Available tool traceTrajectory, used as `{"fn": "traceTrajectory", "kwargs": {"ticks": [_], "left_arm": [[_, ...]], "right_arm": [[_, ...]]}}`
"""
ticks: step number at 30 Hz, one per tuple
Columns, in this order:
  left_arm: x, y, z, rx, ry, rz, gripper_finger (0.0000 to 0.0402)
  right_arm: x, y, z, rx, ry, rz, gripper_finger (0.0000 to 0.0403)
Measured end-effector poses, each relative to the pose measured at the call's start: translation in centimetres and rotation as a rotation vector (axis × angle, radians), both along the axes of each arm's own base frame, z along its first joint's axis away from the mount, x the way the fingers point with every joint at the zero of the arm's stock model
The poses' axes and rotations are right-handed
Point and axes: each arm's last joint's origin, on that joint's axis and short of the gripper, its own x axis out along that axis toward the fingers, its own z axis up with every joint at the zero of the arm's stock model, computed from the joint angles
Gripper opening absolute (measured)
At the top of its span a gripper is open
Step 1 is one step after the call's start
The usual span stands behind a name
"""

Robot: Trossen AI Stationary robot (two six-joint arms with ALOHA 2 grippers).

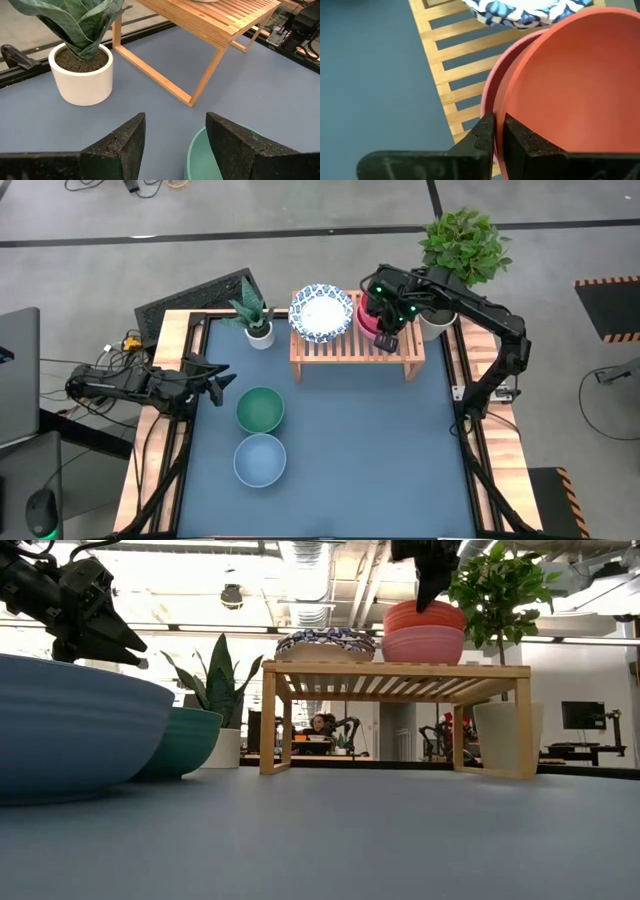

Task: Place and stack bowls onto a shelf
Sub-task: Stack the orange bowl on top of the pink bowl on the shelf

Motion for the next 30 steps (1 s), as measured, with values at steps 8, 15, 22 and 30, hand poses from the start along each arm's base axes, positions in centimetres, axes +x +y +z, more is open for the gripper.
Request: {"fn": "traceTrajectory", "kwargs": {"ticks": [8, 15, 22, 30], "left_arm": [[0.0, 0.0, 0.0, 0.0, 0.0, 0.0, 0.0193], [0.0, 0.0, 0.0, 0.0, 0.0, 0.0, 0.0193], [0.0, 0.0, 0.0, 0.0, 0.0, 0.0, 0.0193], [0.0, 0.0, 0.0, 0.0, 0.0, 0.0, 0.0193]], "right_arm": [[0.0, -0.1, 0.0, -0.015, 0.005, -0.022, 0.0105], [-0.2, 0.0, 0.2, -0.019, -0.002, -0.032, 0.018], [-0.2, 0.3, 0.4, -0.096, 0.022, -0.052, 0.0202], [0.7, 1.9, 0.7, -0.221, 0.016, -0.011, 0.0166]]}}
